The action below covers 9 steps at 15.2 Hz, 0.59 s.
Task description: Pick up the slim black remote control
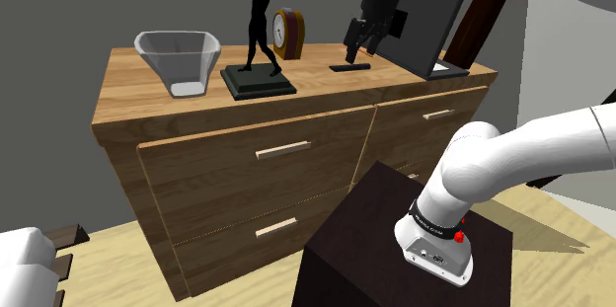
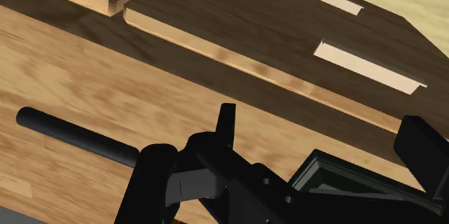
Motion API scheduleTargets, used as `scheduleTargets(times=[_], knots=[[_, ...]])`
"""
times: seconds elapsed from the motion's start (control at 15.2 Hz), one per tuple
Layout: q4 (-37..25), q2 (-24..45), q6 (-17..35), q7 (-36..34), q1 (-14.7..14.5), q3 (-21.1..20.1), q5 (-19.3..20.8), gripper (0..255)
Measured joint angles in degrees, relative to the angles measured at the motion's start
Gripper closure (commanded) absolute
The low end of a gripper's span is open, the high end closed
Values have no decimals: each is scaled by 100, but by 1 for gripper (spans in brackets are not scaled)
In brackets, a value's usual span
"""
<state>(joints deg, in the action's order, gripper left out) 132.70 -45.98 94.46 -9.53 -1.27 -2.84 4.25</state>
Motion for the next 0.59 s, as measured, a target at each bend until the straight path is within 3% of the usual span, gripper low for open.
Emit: scheduleTargets(times=[0.2,0.59], knots=[[90,-44,53,378,-34,224,118,0],[296,58,409,2181,-205,1227,650,0]])
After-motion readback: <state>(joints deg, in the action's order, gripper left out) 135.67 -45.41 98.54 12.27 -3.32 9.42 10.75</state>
